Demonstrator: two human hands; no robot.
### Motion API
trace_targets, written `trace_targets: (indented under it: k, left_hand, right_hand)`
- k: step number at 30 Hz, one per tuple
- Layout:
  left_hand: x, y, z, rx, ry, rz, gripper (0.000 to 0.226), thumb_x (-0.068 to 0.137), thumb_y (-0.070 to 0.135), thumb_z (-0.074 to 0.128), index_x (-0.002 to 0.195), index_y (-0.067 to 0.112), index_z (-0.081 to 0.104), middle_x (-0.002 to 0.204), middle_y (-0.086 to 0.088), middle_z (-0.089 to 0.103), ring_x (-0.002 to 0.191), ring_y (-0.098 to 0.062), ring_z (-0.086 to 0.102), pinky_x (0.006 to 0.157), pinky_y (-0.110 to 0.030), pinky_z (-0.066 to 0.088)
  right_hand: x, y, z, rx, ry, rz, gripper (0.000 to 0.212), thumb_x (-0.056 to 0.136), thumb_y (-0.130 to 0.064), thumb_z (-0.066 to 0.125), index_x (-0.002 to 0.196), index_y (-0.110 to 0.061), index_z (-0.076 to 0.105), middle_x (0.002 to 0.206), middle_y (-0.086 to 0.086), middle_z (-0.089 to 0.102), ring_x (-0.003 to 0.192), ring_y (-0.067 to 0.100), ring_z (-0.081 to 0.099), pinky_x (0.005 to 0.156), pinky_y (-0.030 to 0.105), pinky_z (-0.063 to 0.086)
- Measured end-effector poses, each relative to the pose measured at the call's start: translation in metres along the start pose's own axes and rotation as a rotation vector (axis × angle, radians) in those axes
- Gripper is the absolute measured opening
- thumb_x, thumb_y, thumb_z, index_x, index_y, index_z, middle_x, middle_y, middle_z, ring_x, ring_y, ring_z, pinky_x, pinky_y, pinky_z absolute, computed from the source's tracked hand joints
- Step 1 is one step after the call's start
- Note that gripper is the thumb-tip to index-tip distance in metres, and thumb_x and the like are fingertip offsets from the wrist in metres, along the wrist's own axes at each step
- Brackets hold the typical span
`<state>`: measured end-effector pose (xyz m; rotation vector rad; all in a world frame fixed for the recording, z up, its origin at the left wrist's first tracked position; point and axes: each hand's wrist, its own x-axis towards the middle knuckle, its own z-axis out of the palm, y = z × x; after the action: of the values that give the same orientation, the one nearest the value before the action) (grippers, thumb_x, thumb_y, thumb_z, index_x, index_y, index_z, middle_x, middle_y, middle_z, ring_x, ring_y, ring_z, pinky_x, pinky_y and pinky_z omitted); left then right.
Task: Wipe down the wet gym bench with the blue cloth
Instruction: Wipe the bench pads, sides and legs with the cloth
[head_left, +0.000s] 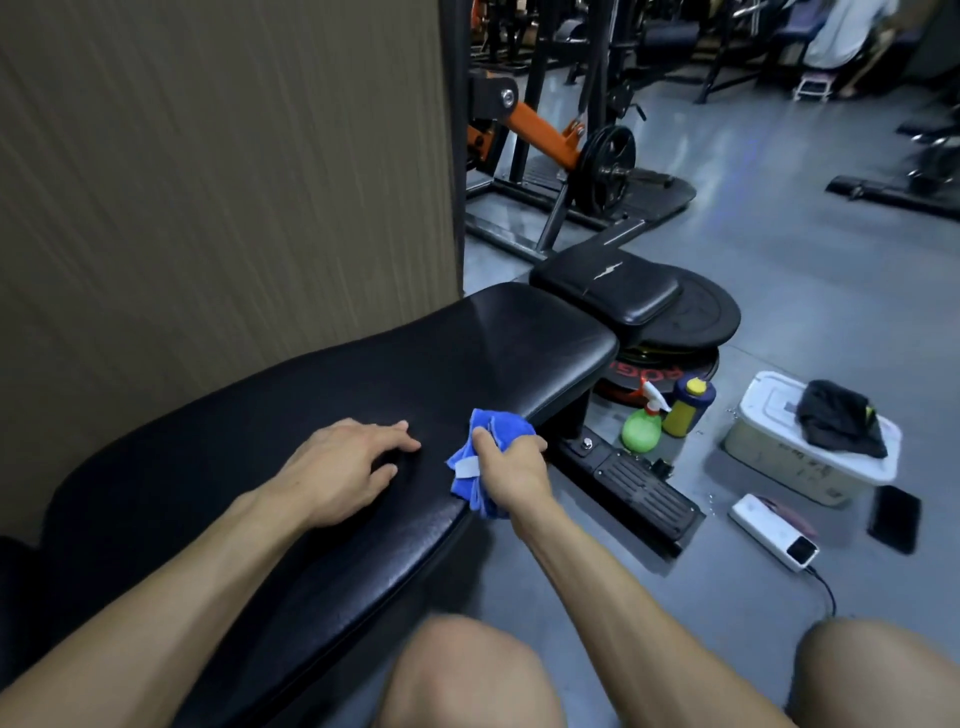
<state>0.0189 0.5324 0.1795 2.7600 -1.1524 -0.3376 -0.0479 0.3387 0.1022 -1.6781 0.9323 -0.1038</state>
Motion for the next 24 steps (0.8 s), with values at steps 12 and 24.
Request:
trace_targets:
  k: [12, 24]
  left_hand:
    - [0.002, 0.009, 0.001, 0.020, 0.076, -0.037, 0.036, 0.097, 0.032, 0.050, 0.130, 0.046, 0.053, 0.144, 0.025, 0.049, 0.129, -0.007, 0.046, 0.105, -0.029, 0.041]
    - [0.109, 0.032, 0.017, -0.048, 0.308, 0.072, 0.025, 0.093, 0.028, 0.055, 0.113, 0.039, 0.063, 0.120, 0.026, 0.059, 0.104, -0.004, 0.051, 0.088, -0.034, 0.051]
  right_hand:
    - [-0.012, 0.001, -0.005, -0.046, 0.128, -0.127, 0.095, 0.099, -0.052, 0.045, 0.155, 0.001, -0.010, 0.165, 0.023, 0.006, 0.146, 0.037, 0.030, 0.111, 0.042, 0.036]
    - [0.060, -0.003, -0.028, 0.146, 0.169, -0.078, 0.096, 0.098, -0.047, 0.051, 0.153, 0.007, -0.006, 0.160, 0.025, 0.021, 0.142, 0.033, 0.036, 0.111, 0.036, 0.035]
